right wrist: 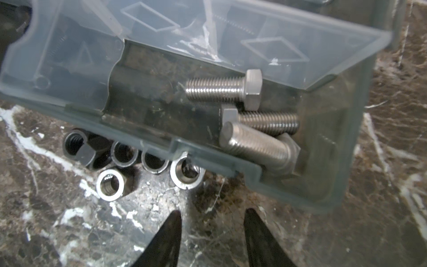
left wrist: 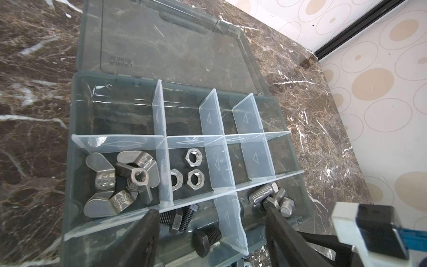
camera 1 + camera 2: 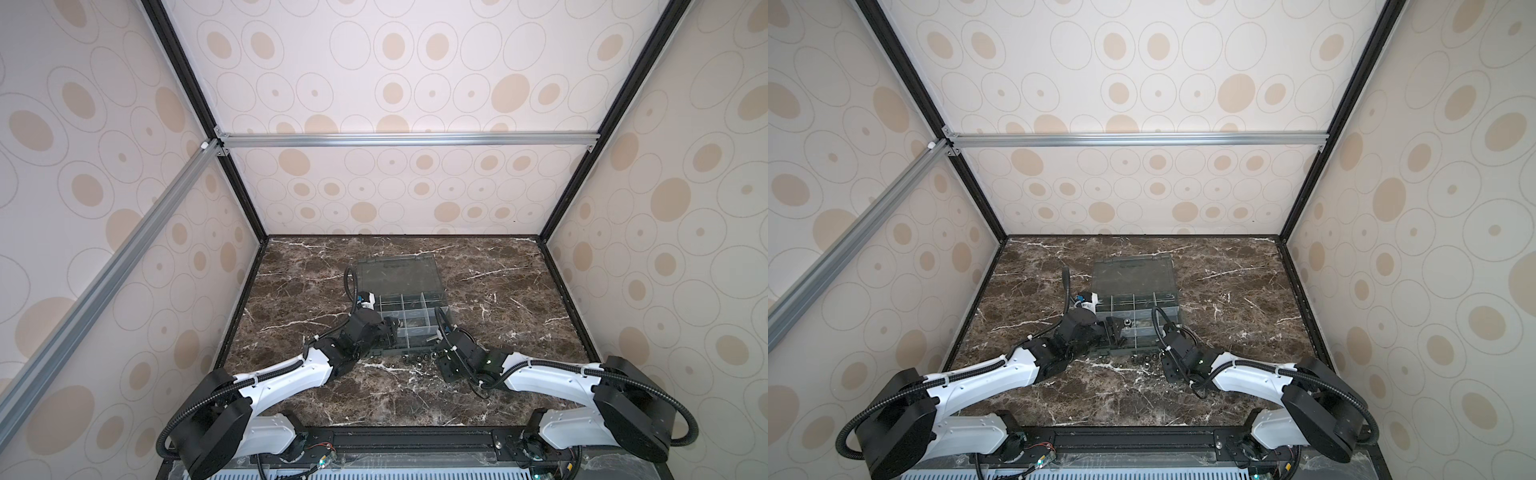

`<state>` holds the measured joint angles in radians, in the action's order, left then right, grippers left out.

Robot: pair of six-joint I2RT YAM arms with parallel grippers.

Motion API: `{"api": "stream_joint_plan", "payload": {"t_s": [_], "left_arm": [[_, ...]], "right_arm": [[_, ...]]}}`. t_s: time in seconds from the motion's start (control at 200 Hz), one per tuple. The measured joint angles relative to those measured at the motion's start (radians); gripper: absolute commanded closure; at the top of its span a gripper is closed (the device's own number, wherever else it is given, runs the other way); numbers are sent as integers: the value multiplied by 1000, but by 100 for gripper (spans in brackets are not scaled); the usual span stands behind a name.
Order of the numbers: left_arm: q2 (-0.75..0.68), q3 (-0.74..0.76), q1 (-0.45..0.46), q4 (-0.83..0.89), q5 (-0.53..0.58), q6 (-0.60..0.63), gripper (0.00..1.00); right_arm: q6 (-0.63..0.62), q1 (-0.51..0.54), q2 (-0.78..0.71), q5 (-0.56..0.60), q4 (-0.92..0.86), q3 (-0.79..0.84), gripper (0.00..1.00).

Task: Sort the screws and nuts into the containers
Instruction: 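Lower the right gripper onto a silver hex nut beside the box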

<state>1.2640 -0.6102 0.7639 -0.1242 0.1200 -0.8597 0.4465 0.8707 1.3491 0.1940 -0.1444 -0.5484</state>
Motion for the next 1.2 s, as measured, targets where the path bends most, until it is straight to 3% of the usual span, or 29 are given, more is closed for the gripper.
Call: {"api": "stream_joint_plan", "payload": {"t_s": [0.86,1.075,1.2], "left_arm": [[-25,26,0,-3,-6,-19,27],[-26,34,0,-3,-7,-27,27],[-26,34,0,-3,-9,-27,27]], "right_arm": [[11,16,173,121,10,-114,54],[31,16,173,153,-2,-114,57],[30,16,173,155,-2,-114,64]]}}
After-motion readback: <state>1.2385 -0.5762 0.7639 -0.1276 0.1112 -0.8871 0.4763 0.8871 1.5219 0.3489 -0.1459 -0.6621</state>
